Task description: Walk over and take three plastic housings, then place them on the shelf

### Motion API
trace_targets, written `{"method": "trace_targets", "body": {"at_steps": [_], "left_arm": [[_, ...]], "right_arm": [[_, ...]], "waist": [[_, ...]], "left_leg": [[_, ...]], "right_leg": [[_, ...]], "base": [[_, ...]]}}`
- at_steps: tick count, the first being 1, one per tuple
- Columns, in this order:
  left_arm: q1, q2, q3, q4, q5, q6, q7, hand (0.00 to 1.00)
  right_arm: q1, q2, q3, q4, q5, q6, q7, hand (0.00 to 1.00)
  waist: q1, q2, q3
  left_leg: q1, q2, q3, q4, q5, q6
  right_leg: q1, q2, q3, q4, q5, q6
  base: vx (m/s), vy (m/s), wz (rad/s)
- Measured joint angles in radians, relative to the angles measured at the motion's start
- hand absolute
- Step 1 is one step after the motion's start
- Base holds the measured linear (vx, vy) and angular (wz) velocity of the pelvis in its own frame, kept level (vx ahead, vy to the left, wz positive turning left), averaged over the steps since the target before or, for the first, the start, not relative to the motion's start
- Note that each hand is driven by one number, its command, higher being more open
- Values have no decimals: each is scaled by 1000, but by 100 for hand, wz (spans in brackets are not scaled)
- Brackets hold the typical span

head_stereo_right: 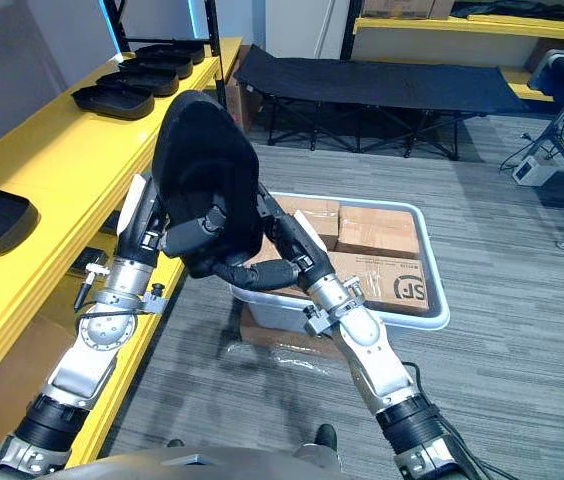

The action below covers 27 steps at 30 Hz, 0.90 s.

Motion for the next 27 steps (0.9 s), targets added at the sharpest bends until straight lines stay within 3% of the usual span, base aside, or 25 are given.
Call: {"method": "trace_targets", "body": {"at_steps": [9, 19, 27], "left_arm": [[-29, 51, 48, -5, -102, 0, -114, 0], [-64, 71, 120, -59, -272, 0, -196, 0], [-64, 70, 127, -106, -304, 0, -289, 0]], "right_arm": [[57, 0, -71, 5, -2, 32, 86, 100], [69, 1, -98, 91, -44, 45, 102, 100], [71, 5, -98, 111, -44, 44, 96, 100]], "waist": [[-15, 1, -1], [-14, 1, -1], [-15, 1, -1]], "left_leg": [[0, 0, 10, 0, -2, 0], [0, -1, 10, 0, -4, 0], [3, -1, 8, 0, -4, 0]], "right_leg": [[-8, 0, 9, 0, 1, 0], [-8, 0, 10, 0, 1, 1], [-2, 0, 7, 0, 0, 2]], "base": [[-3, 2, -2], [0, 0, 0], [0, 0, 0]]}}
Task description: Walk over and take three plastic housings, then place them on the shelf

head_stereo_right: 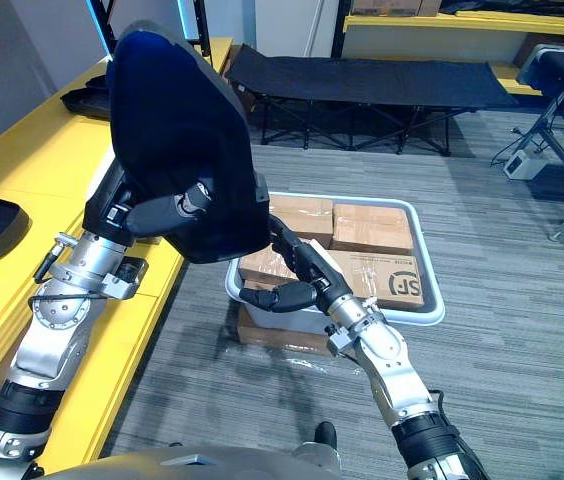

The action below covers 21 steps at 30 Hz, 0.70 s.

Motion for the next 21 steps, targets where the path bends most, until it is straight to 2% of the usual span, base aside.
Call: {"method": "trace_targets", "body": {"at_steps": [6, 21], "left_arm": [[0, 0, 0, 0, 0, 0, -47, 0], [0, 0, -13, 0, 2, 3, -57, 0]], "right_arm": [[-1, 11, 0, 0, 0, -1, -10, 100], [-36, 18, 2, -86, 23, 0, 34, 100]], "waist": [[1, 0, 0], [2, -13, -8]], "left_leg": [[0, 0, 0, 0, 0, 0], [1, 0, -1, 0, 0, 0]], "right_leg": [[0, 0, 0, 0, 0, 0], [1, 0, 0, 0, 0, 0]], "base": [[0, 0, 0], [0, 0, 0]]}}
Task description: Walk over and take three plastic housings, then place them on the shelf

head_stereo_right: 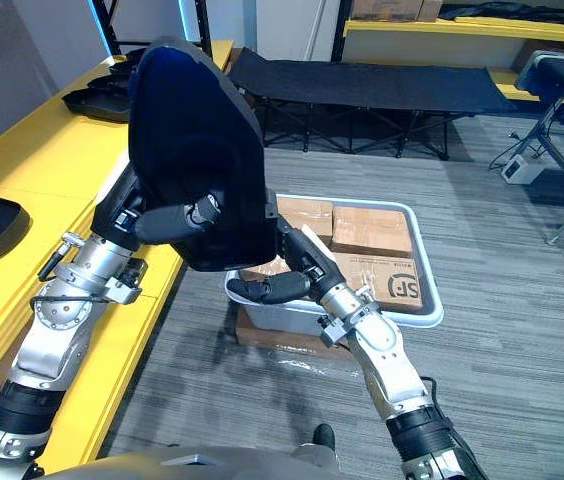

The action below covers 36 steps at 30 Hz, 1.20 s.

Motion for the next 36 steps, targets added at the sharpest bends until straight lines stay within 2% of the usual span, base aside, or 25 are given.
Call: {"method": "trace_targets", "body": {"at_steps": [9, 10, 20, 24, 26, 31, 32, 36], "left_arm": [[0, 0, -1, 0, 4, 5, -4, 0], [0, 0, -1, 0, 4, 7, -4, 0], [0, -1, -2, 1, 7, 8, -22, 0], [0, -21, -23, 0, -5, 10, -33, 0], [0, -38, -15, 5, -49, 46, -11, 0], [0, -41, -14, 7, -50, 50, -24, 0], [0, -41, -14, 7, -50, 50, -24, 100], [0, -42, -14, 7, -54, 50, -25, 100]], "right_arm": [[-14, 0, 0, 0, 5, 0, 36, 100], [-14, 0, 0, 0, 9, 0, 36, 0], [-15, 1, 0, -34, 19, 1, 36, 0], [-16, 30, -17, -32, 14, 10, -4, 0], [-16, 30, -23, -33, -7, -1, -7, 0], [-19, 29, -25, -32, -20, 1, -7, 0], [-19, 29, -25, -32, -20, 1, -8, 0], [-19, 29, -25, -31, -21, 1, -12, 0]], "waist": [[-1, -1, -1], [0, -1, -1], [-1, -1, -2], [-1, 0, -2], [-3, 2, -3], [-2, 3, -4], [-1, 3, -4], [-2, 3, -4]], "left_leg": [[0, 0, 0, 0, 0, 0], [0, 0, 0, 0, 0, 0], [-1, 0, 0, 0, 0, 0], [-1, 0, 0, 0, 0, 0], [-1, 0, 1, 0, 0, 0], [-2, 0, 1, 0, 0, 0], [-3, 0, 1, 0, 0, 0], [-3, 0, 1, 0, 0, 0]], "right_leg": [[0, 0, 0, 0, 0, 0], [-1, 0, 0, 0, 0, 0], [-1, 0, 0, 0, 0, 0], [-2, 0, 0, 0, 0, 0], [-2, 0, 0, 0, 0, 0], [-4, 0, 0, 0, 0, 0], [-4, 0, 0, 0, 0, 0], [-4, 0, 0, 0, 0, 0]], "base": [[0, 0, 0], [0, 0, 0], [0, 0, 0], [0, 0, 0], [0, 0, 0], [0, 0, 0], [0, 0, 0], [0, 0, 0]]}}
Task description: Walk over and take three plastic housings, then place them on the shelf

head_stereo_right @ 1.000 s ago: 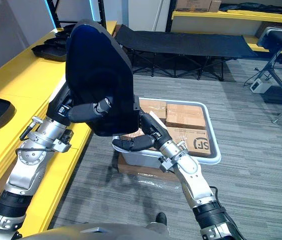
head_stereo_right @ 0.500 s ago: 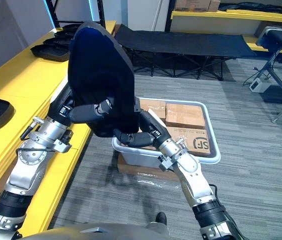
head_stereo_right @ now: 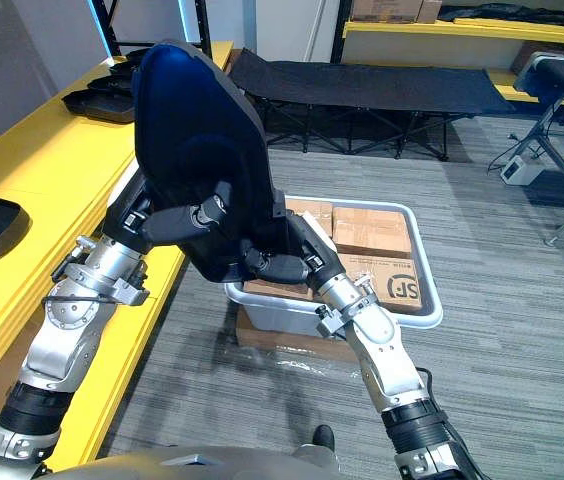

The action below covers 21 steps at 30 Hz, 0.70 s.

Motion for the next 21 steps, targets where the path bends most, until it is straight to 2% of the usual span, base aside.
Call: {"method": "trace_targets", "body": {"at_steps": [3, 10, 16, 18, 19, 21], "left_arm": [[0, 0, 2, 0, -37, 9, -5, 100], [1, -2, 20, 1, -64, 108, -3, 100], [4, -64, 91, 2, -224, 91, 42, 100], [6, -86, 145, 4, -290, 57, 41, 100], [7, -97, 183, 5, -382, 37, 23, 100], [8, -111, 218, 5, -459, 16, 2, 100]], "right_arm": [[0, 1, 0, 1, 0, 0, 0, 0], [6, 6, 1, 15, -68, 12, -49, 0], [14, 53, -2, 24, -134, 21, -143, 0], [15, 76, -23, 50, -193, 21, -200, 0], [23, 88, -45, 69, -223, 24, -247, 0], [33, 92, -70, 88, -242, 26, -283, 0]], "waist": [[-1, 1, 0], [0, 4, -2], [0, 4, -2], [0, 4, -2], [3, 4, -2], [5, 4, -2]], "left_leg": [[0, 0, 0, 0, 0, 0], [0, 0, -1, 0, 0, 0], [0, 0, -1, 0, 0, 0], [1, 0, -1, 0, 0, 0], [1, 0, -2, 0, 0, 0], [1, 0, -2, 0, 0, 0]], "right_leg": [[0, 0, 0, 0, 0, 0], [1, 0, 0, 0, 0, 0], [2, 0, 0, 0, 0, 0], [2, 0, 0, 0, 0, 0], [3, 0, 0, 0, 0, 0], [3, 0, 0, 0, 0, 0]], "base": [[0, 0, 0], [0, 0, 0], [0, 0, 0], [0, 0, 0], [0, 0, 0], [0, 0, 0]]}}
